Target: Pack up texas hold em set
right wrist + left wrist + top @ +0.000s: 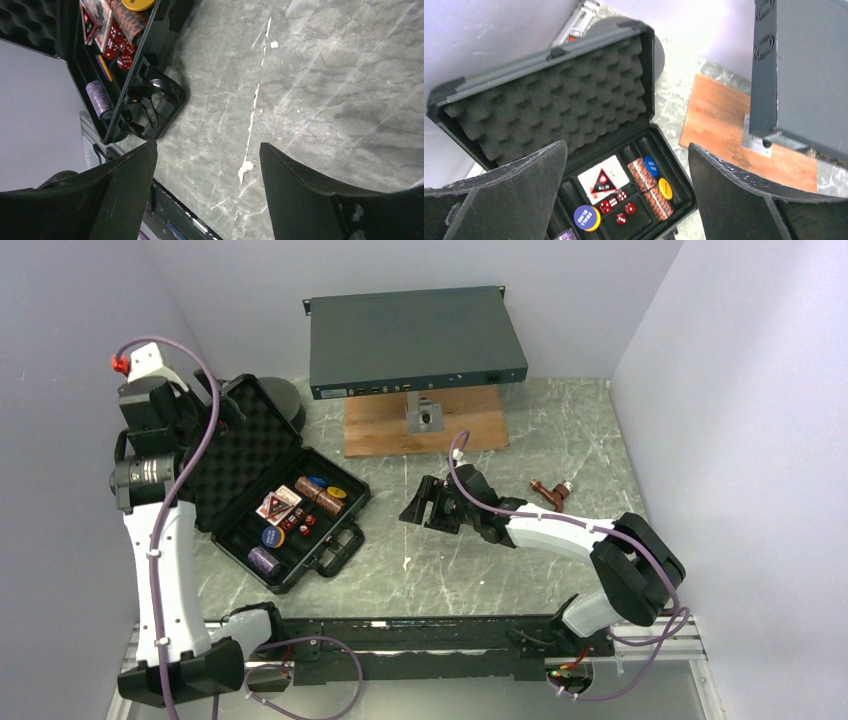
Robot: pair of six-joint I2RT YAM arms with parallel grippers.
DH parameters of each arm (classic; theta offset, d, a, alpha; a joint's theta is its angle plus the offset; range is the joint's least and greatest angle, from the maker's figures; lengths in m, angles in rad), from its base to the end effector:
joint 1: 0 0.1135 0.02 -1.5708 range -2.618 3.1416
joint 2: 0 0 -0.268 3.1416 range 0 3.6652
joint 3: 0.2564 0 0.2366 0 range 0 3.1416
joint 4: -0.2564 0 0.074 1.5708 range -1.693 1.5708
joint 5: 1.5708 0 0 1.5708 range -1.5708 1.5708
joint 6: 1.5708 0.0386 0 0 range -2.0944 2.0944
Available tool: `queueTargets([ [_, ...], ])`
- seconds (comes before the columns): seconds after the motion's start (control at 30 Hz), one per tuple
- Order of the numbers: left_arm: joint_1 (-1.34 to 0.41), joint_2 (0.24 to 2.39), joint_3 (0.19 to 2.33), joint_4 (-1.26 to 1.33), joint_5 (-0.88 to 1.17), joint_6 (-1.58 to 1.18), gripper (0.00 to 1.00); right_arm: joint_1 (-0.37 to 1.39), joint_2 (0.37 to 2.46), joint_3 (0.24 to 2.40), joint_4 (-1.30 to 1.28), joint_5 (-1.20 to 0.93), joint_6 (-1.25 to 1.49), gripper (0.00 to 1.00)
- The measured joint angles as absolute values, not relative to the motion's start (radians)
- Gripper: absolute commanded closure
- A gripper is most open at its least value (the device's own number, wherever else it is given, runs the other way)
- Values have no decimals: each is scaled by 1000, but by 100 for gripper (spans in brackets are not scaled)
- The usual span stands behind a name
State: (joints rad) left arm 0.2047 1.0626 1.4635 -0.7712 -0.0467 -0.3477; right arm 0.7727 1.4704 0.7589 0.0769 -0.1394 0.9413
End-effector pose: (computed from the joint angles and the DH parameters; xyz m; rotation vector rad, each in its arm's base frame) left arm 0.1777 0.0387 0.4515 -0.5591 1.8587 -0.0497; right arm 0.2082 0.2105 0.2096 0.1190 2.4254 1.0383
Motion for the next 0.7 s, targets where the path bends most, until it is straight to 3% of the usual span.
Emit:
queueTargets([
  [0.43, 224, 1262, 1625, -691, -166, -392, 6, 771, 1407, 705, 59, -128, 859, 22],
  [0.7, 340, 1435, 1702, -600, -146, -464, 13, 767, 1391, 672, 54, -127, 829, 22],
])
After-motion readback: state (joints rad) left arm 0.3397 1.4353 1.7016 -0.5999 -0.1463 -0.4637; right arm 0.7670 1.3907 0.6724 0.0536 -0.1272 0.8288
